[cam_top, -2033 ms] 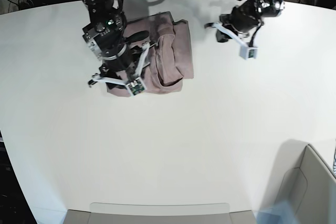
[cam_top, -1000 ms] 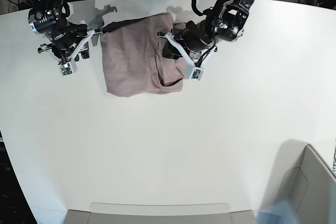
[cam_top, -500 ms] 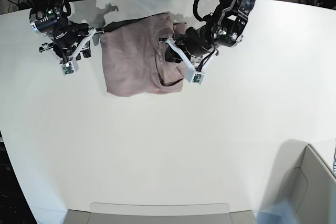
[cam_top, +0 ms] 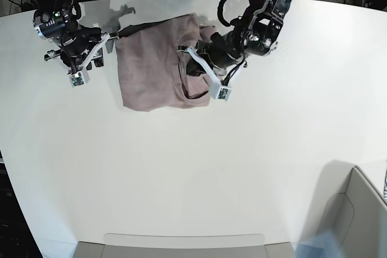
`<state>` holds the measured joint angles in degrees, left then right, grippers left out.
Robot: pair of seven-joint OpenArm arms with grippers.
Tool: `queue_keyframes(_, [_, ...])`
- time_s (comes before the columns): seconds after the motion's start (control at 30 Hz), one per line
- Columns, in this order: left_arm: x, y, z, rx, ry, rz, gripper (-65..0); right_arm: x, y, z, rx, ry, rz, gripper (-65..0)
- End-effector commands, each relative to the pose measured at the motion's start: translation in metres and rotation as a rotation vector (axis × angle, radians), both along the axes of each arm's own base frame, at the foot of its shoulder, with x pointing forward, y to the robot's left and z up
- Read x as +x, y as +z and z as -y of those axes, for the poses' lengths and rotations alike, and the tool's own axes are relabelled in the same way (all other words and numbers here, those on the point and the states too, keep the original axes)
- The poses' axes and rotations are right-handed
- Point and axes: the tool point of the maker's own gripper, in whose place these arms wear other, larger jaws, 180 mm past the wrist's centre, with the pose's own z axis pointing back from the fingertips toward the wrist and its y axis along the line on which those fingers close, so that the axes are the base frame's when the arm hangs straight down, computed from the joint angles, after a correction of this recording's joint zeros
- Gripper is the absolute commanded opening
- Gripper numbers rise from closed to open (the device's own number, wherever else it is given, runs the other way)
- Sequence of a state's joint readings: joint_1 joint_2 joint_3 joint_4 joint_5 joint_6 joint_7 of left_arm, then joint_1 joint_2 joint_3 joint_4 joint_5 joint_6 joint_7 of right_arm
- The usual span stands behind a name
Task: Fold the T-shirt properly
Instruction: 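Press the folded bundle edge with the left gripper to tuck it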
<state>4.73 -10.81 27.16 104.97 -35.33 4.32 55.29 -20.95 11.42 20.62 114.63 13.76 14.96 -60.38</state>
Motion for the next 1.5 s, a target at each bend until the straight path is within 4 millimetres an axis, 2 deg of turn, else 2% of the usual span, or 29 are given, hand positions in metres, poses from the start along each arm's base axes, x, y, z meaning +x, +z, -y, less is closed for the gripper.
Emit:
queue_keyframes(0.0, [0.009, 0.02, 0.001, -0.025, 0.006, 0.064, -65.0, 0.006, 0.009, 0.002, -0.005, 0.005, 0.038, -48.4])
queue_keyframes(0.1, [0.013, 0.026, -0.002, -0.03, 0.02, 0.083, -65.0, 0.006, 0.008, -0.001, -0.002, 0.008, 0.035, -48.4])
queue_keyframes(0.3, [0.008, 0.0, -0.006, 0.0, 0.029, 0.007, -65.0, 0.005, 0.007, 0.001, -0.006, 0.008, 0.031, -48.4])
queue_keyframes(0.33, [0.008, -0.004, -0.01, 0.008, 0.051, -0.012, -63.5, 0.004, 0.005, 0.001, -0.005, 0.006, 0.026, -48.4])
queue_keyframes(0.4, [0.01, -0.01, -0.019, 0.02, 0.135, -0.062, -55.7, 0.004, 0.002, 0.002, -0.003, 0.003, 0.018, -48.4])
queue_keyframes(0.47, [0.009, -0.018, -0.03, 0.034, 0.253, -0.136, -50.7, 0.003, -0.001, 0.004, -0.002, -0.001, 0.006, -48.4])
queue_keyframes(0.57, [0.007, -0.024, -0.037, 0.042, 0.329, -0.187, -50.6, 0.002, -0.004, 0.004, -0.001, -0.002, -0.002, -48.5])
queue_keyframes(0.87, [-0.015, -0.025, 0.004, 0.043, 0.16, -0.181, -50.6, 0.007, -0.002, 0.004, -0.003, -0.002, 0.007, -48.5])
queue_keyframes(1.0, [-0.018, -0.036, 0.001, 0.065, 0.169, -0.205, -50.6, 0.006, -0.002, 0.004, -0.003, -0.002, 0.005, -48.5])
queue_keyframes(1.13, [-0.016, -0.033, 0.0, 0.064, 0.172, -0.195, -50.7, 0.006, -0.003, 0.004, -0.003, -0.002, 0.003, -48.5])
queue_keyframes(1.33, [-0.005, 0.002, 0.006, 0.003, 0.173, -0.106, -50.7, 0.006, -0.002, 0.004, -0.002, -0.002, 0.005, -48.5])
queue_keyframes(1.4, [0.003, 0.001, -0.006, 0.006, 0.215, -0.104, -50.7, 0.006, -0.002, 0.004, -0.002, -0.002, 0.005, -48.5])
queue_keyframes(1.47, [0.004, -0.008, -0.013, 0.023, 0.235, -0.126, -50.7, 0.006, -0.003, 0.004, -0.002, -0.002, 0.004, -48.5])
